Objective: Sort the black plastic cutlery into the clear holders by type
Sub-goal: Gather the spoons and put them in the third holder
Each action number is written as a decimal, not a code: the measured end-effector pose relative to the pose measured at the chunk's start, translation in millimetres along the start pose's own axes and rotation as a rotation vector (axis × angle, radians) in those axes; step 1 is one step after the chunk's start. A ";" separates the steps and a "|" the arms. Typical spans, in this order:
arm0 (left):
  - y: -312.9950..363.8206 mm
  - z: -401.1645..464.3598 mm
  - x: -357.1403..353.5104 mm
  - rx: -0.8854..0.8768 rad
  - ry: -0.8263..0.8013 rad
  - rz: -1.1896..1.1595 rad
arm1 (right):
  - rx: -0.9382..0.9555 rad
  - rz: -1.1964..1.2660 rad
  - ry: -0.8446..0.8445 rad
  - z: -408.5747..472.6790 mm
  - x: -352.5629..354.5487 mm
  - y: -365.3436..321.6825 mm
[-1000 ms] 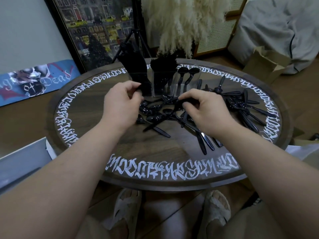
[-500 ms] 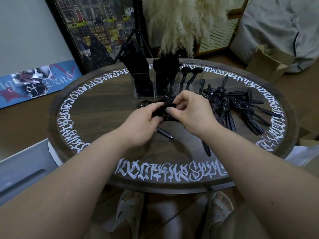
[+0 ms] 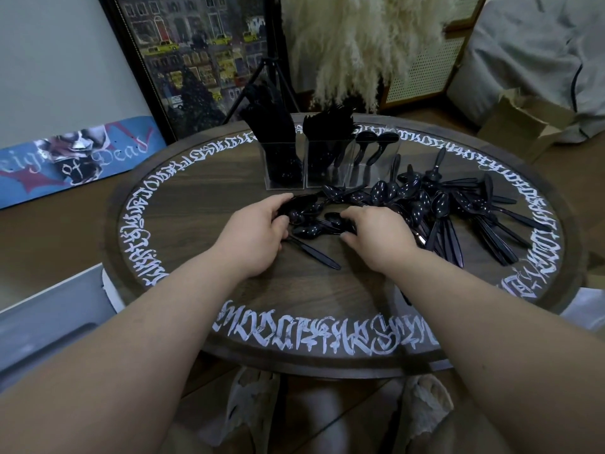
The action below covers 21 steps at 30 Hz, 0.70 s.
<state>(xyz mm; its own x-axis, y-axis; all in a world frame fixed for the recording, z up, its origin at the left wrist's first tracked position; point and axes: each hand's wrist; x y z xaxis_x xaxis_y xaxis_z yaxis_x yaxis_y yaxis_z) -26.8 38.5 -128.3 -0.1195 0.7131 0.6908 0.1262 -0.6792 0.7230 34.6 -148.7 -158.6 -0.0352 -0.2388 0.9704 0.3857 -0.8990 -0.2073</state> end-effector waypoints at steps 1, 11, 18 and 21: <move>0.2 0.3 0.0 -0.001 -0.007 0.013 | 0.000 0.004 0.008 0.4 -1.4 -0.2; 0.2 2.0 6.4 0.015 0.128 0.168 | -0.030 0.074 0.080 -0.3 7.1 -6.6; 4.7 -0.5 9.1 0.003 0.174 0.179 | -0.086 0.131 0.260 1.8 33.1 -9.1; 8.0 -0.9 9.3 0.007 0.177 0.162 | -0.055 0.176 0.293 -0.3 41.0 -13.2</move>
<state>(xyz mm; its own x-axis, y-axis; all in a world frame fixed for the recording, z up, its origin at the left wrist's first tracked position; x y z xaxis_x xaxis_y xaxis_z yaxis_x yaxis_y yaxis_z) -27.8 39.5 -116.2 -0.2683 0.5528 0.7890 0.1643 -0.7807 0.6029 27.9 -146.7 -116.1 -0.2386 -0.4801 0.8441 0.3594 -0.8512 -0.3826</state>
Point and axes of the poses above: each hand's wrist, its own z-axis towards the middle knuckle, its own x-axis out of the back of the hand, y = z × x, and after that the axes turned 5 degrees about y, right-handed
